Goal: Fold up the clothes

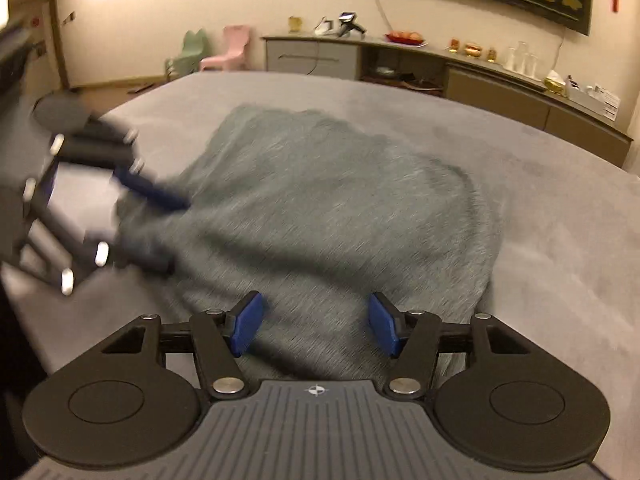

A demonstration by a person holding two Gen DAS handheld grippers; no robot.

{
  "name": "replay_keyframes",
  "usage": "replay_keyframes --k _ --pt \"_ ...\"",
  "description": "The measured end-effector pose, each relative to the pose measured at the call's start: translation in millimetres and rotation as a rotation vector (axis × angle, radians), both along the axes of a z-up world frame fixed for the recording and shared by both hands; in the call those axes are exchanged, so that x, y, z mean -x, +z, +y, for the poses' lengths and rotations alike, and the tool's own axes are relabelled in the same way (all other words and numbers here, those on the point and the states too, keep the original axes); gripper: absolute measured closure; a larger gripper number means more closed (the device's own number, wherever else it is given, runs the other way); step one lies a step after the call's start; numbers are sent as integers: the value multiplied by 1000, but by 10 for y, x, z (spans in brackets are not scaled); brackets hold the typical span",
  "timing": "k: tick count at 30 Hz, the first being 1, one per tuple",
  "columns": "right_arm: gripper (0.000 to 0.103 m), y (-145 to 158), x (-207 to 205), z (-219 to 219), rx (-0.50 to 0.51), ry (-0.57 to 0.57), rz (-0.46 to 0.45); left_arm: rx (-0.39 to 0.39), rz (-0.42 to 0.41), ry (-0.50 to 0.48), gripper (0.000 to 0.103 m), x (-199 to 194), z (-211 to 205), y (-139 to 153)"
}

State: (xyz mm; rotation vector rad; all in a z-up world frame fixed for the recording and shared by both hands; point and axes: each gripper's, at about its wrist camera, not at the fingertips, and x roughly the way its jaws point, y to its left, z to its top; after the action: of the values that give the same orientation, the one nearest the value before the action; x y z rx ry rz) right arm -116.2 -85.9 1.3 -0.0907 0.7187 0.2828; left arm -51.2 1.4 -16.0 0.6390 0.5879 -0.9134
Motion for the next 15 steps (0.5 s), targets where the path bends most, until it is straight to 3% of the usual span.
replay_keyframes --k 4,7,10,15 --pt "42 -33 -681 8 12 -48 -45 3 -34 176 52 -472 -132 -18" --pt "43 -72 -1080 -100 -25 -96 -60 11 -13 317 55 -789 -212 21" --pt "44 -73 -1074 -356 -89 -120 2 -27 7 280 55 -722 -158 12" --pt "43 66 -589 -429 -46 -109 68 -15 43 249 55 -495 -43 71"
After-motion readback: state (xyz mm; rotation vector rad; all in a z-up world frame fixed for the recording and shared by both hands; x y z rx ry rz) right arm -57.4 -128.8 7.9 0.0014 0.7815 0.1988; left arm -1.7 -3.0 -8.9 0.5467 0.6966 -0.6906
